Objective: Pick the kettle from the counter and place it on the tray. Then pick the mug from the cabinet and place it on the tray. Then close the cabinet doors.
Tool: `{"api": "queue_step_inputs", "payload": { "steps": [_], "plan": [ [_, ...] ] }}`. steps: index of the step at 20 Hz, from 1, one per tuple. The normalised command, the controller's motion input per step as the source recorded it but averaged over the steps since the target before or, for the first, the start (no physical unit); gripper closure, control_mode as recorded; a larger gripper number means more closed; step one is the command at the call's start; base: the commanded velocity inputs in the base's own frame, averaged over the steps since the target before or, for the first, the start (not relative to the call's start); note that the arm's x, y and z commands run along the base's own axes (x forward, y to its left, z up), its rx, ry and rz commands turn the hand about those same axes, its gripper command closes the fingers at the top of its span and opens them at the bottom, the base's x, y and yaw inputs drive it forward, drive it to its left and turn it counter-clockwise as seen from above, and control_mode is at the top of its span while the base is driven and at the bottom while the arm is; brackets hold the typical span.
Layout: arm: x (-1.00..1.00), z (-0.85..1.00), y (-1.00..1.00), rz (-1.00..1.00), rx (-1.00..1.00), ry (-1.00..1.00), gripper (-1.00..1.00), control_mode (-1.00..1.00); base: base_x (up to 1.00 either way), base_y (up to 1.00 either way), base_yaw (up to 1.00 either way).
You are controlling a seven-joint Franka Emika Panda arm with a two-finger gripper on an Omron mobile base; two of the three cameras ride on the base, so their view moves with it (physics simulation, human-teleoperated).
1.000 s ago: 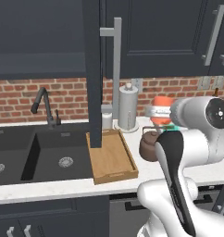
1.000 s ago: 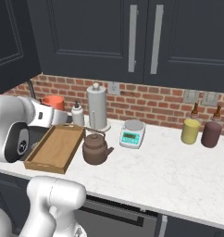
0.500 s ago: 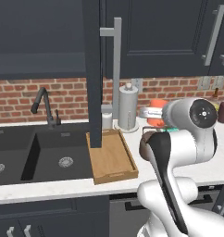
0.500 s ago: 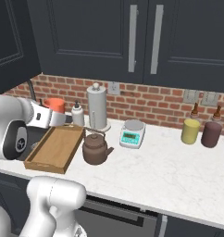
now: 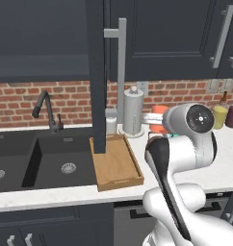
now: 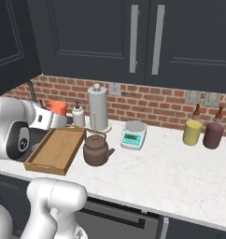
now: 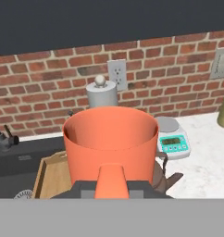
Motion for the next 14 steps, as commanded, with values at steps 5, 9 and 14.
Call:
{"api": "queue_step_inputs", "payload": {
  "steps": [5,9,14],
  "plan": [
    [0.13,-0.19,0.06,0.0,0.0,-0.02,1.0,-1.0,0.0,0.0,0.0],
    [0.16,-0.22,0.15,0.0,0.01,-0.02,1.0,-1.0,0.0,0.0,0.0],
    [0.18,-0.25,0.22,0.0,0.0,-0.05,1.0,-1.0,0.0,0.0,0.0]
  ]
}}
